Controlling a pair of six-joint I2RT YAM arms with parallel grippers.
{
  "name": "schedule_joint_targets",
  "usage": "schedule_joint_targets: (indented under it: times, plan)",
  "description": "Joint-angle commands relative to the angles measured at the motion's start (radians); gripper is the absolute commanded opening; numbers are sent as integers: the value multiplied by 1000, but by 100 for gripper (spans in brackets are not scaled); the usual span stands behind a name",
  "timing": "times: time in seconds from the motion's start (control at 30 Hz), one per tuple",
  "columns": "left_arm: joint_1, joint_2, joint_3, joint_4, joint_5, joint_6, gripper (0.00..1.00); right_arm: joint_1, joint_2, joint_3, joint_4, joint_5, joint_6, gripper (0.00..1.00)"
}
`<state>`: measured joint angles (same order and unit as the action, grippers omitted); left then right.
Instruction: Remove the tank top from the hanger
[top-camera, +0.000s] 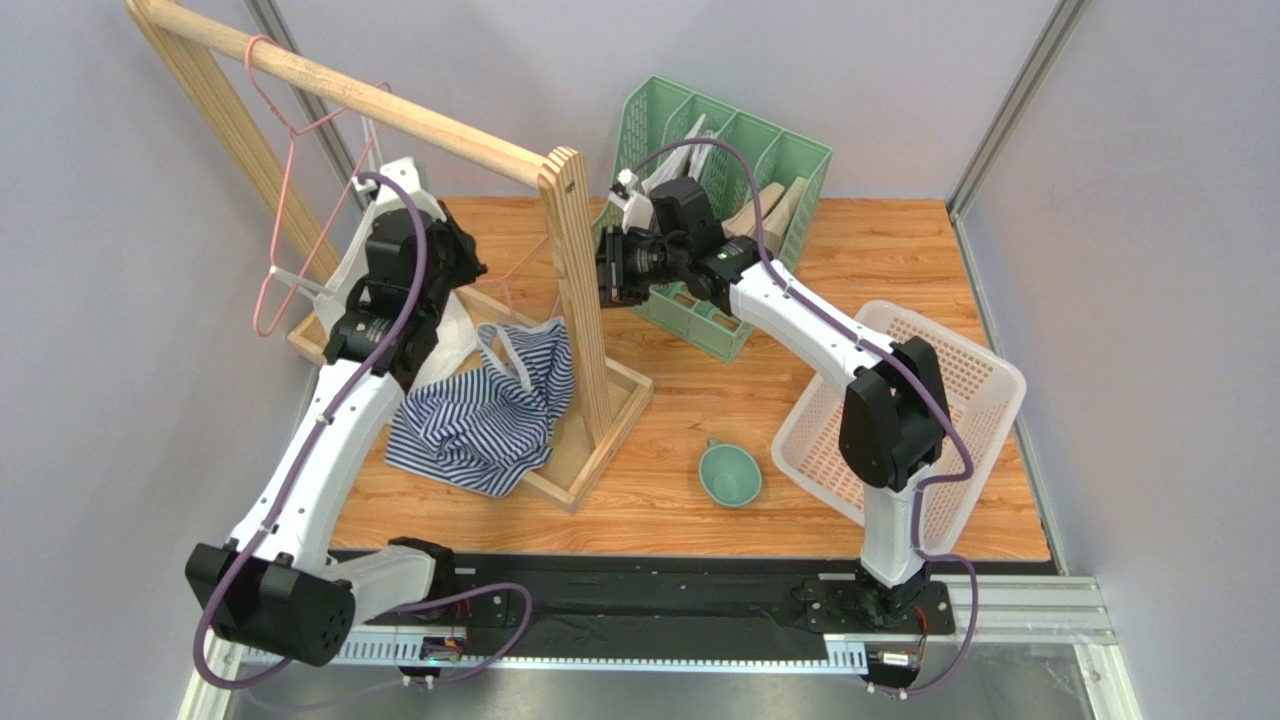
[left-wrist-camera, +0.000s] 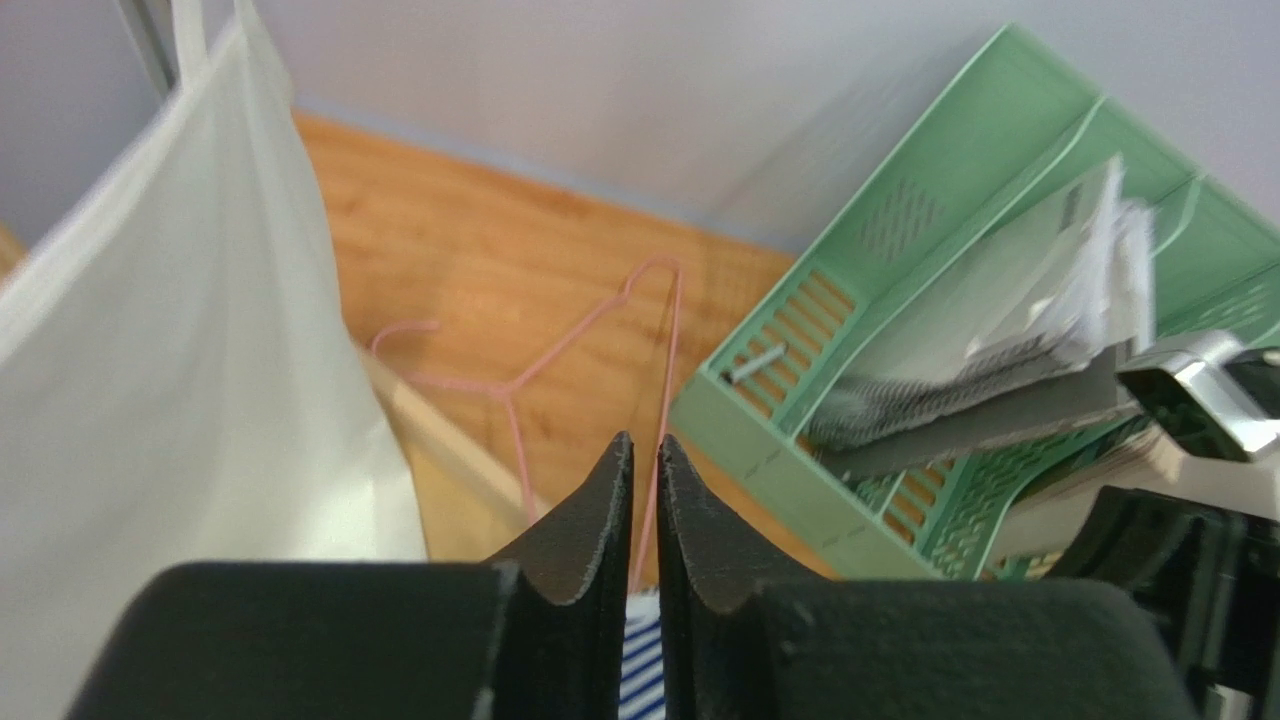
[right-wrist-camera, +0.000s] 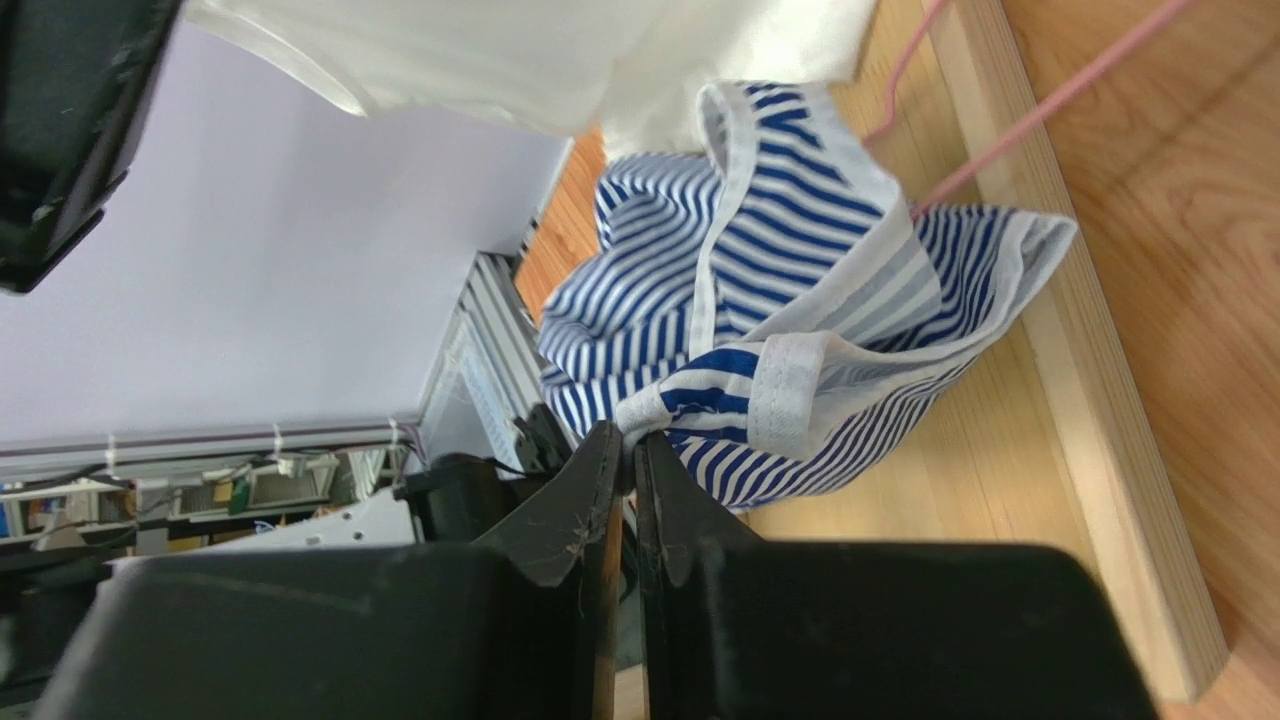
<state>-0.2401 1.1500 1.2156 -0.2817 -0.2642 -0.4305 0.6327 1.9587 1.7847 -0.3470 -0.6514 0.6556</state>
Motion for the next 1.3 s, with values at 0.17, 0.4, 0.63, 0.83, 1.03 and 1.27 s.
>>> schedule_joint_targets:
  times: [0.17, 0.4, 0.63, 0.83, 1.03, 1.27]
  plan:
    - [48, 79, -148, -145, 43, -188, 31, 15, -98, -179, -84, 108, -151, 10]
    - [76, 337, -44, -105, 146, -169, 32, 15, -72, -211, -84, 93, -165, 10]
    - [93, 654, 275, -132, 223, -73, 32, 18, -83, -234, -66, 81, -157, 10]
    - [119, 876, 524, -227, 241, -25, 43, 16, -72, -235, -41, 64, -151, 10]
    - [127, 950, 535, -269, 238, -4, 50, 16, -44, -216, -27, 47, -149, 10]
    - [130, 968, 495, -287, 191, 21, 50, 16, -30, -211, -14, 35, -149, 11]
